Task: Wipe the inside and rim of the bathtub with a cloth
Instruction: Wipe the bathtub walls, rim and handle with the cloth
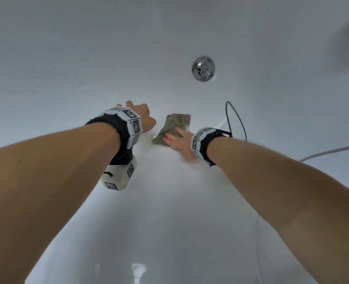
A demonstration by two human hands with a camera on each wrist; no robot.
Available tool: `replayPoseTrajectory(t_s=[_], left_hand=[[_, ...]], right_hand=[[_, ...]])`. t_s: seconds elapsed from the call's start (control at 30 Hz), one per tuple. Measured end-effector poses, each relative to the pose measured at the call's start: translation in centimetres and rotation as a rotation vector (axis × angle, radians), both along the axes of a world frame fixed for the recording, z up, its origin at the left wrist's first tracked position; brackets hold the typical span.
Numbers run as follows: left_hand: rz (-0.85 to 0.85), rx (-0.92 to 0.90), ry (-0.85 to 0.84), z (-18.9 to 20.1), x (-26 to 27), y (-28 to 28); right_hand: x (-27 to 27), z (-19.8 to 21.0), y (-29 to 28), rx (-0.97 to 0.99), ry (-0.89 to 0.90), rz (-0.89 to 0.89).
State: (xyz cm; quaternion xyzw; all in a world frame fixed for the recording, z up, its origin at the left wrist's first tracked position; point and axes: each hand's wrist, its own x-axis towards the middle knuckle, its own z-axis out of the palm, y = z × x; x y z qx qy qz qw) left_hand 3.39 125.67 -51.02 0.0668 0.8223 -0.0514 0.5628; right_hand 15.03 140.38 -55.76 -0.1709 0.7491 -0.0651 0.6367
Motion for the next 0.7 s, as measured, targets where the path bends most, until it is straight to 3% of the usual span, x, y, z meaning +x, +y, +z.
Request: replayPoseTrajectory(t_s=[0.13, 0.23, 0.3, 0.43, 0.57, 0.7], left_hand=[[0.020, -0.018, -0.002, 0.0, 0.9, -0.2], [0.051, -0.029, -0.013, 0.1, 1.5, -0.2], [0.069, -0.020, -0.027, 0.4, 1.8, 0.2], [0.103, 0.056, 0.004, 1.0, 2.1, 1.8], [0.091, 0.087, 0.022, 1.3, 2.0, 2.2], [0.081, 0.074, 0.032, 1.2, 1.5, 1.8]], right_hand=[[0.6, 0.0, 0.9, 0.029, -0.051, 0.002], [0.7, -0.3, 3.2, 0.095, -0.163, -0.255], [0.9, -0.9, 4.7, 0.110, -0.044, -0.136], [0.0, -2.2, 7.4, 0.092, -0.167, -0.312], [-4.4, -3.4, 11.6, 0.210, -0.026, -0.452], [-8.0, -1.5, 15.0, 0.406, 0.233, -0.327]])
